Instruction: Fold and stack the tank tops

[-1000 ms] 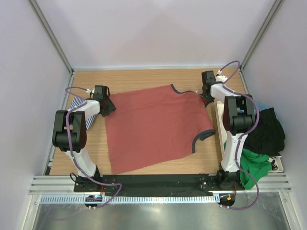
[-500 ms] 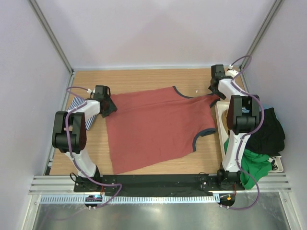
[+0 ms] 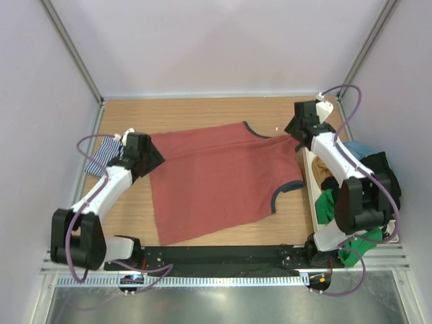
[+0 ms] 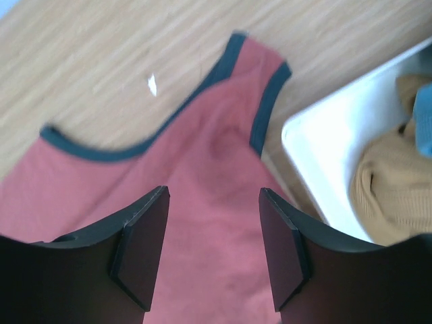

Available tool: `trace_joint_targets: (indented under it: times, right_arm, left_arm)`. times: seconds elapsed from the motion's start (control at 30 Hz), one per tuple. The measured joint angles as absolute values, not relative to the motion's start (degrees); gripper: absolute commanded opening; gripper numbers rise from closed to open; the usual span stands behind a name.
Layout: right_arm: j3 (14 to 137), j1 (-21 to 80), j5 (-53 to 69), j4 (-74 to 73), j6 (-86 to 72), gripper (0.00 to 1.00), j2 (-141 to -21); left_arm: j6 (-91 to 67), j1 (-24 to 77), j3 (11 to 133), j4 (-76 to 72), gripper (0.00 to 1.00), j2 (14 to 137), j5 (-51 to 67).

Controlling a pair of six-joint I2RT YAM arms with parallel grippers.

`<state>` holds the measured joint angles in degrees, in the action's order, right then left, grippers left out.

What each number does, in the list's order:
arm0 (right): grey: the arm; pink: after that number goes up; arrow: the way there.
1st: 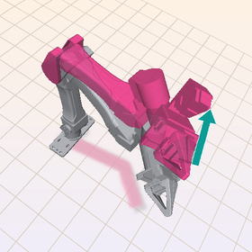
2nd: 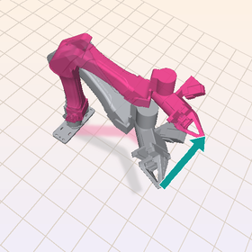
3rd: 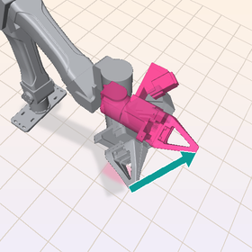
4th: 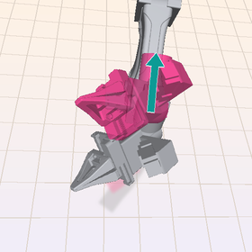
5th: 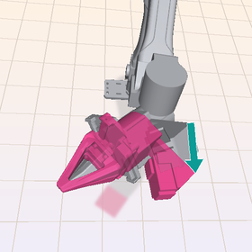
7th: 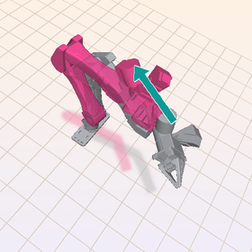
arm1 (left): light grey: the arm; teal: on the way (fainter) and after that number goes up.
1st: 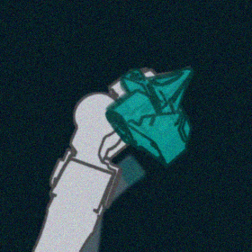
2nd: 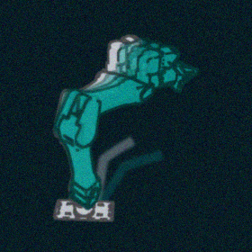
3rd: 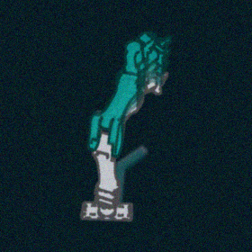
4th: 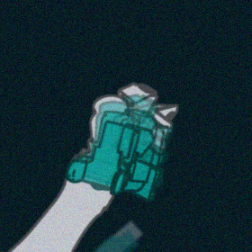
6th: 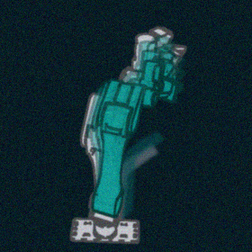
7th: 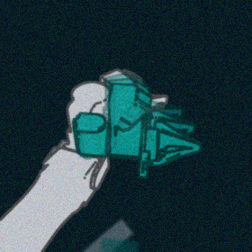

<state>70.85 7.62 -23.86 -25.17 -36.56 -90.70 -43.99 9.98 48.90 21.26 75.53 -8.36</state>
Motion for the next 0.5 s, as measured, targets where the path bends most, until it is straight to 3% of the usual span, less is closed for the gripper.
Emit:
trace_joint_targets:
  times: [0.37, 0.5]
  right_arm:
    - [54.59, 12.6, -20.43, -25.43, -35.48, 0.66, -75.94]
    - [51.33, 12.64, -20.08, -25.28, -35.48, 0.66, -72.42]
  left_arm:
    - [-51.33, 21.08, 35.57, 36.07, 0.68, 54.59, -10.37]
    - [-56.16, 23.24, 33.19, 40.45, 0.64, 53.19, -13.74]
